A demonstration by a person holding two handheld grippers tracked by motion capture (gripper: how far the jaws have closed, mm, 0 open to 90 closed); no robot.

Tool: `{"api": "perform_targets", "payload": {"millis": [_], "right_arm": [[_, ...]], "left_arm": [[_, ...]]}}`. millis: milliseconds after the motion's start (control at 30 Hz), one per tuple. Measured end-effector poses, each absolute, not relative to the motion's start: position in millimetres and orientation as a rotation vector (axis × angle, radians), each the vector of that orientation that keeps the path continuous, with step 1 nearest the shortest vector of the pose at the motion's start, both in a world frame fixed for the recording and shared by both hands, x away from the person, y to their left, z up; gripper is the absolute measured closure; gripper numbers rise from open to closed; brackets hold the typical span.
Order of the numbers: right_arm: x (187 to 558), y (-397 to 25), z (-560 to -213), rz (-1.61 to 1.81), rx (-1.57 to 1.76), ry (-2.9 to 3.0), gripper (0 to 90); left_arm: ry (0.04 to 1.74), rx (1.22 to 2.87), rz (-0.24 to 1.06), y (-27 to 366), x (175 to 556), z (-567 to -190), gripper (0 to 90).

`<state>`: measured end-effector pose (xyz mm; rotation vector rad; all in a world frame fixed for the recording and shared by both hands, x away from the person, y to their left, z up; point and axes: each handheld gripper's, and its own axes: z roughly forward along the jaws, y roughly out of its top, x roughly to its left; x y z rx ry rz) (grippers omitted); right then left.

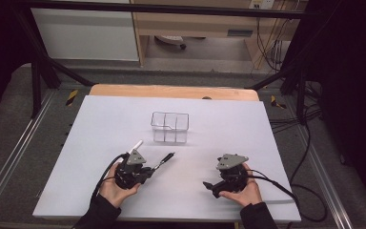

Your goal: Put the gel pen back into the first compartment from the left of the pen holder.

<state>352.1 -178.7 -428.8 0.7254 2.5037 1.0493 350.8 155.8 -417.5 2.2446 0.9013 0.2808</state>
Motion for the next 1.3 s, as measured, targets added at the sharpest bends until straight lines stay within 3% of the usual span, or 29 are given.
{"api": "perform_targets", "payload": {"millis": [1300], "right_arm": [[346.0,-107.9,-410.8,0.725,0.238,2.498,6.8]], "left_arm": [[0.65,2.397,0.199,110.4,365.0,-390.8,79.6]]}}
